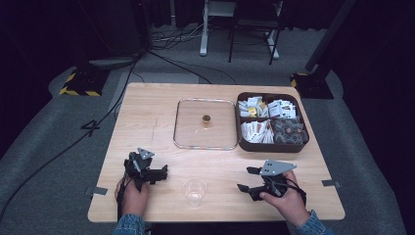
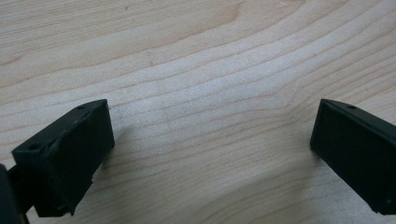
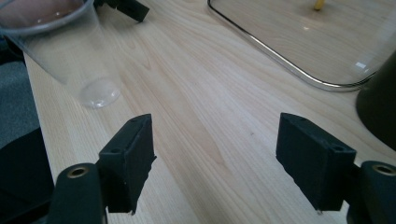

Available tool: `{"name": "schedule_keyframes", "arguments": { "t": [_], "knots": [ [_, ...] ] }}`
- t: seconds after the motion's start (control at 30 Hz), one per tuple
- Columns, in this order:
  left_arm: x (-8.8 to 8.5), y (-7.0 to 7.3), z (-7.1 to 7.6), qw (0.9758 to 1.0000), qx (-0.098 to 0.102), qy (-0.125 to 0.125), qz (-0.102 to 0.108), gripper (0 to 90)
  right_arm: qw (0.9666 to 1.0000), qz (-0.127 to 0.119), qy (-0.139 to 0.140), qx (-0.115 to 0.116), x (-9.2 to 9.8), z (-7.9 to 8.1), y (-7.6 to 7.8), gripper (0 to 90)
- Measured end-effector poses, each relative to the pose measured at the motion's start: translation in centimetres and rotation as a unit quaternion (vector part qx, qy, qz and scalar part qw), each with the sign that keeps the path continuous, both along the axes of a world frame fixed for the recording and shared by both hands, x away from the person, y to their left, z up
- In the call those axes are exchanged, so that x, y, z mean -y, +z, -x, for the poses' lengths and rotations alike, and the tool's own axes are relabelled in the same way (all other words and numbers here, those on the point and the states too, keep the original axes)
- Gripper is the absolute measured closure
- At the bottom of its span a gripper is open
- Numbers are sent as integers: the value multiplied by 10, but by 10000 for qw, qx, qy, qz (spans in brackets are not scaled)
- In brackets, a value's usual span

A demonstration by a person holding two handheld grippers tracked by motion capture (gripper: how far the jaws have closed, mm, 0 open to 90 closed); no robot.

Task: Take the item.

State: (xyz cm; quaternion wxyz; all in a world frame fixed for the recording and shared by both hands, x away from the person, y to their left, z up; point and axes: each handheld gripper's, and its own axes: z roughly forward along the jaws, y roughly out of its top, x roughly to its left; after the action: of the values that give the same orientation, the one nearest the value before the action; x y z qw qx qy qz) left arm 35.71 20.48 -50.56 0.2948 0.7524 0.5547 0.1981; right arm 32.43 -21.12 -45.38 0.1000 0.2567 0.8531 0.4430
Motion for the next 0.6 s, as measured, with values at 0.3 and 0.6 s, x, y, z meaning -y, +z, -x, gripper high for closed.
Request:
{"name": "schedule_keyframes", "arguments": {
  "t": [0.3, 0.6],
  "knots": [
    [0, 0, 0, 10000, -1, -5, -2, 0, 9999, -83, -86, -86, 9, -11, 19, 290],
    [0, 0, 0, 10000, -1, -5, -1, 0, 9991, -354, -220, 112, 14, -20, 41, 284]
  ]
}}
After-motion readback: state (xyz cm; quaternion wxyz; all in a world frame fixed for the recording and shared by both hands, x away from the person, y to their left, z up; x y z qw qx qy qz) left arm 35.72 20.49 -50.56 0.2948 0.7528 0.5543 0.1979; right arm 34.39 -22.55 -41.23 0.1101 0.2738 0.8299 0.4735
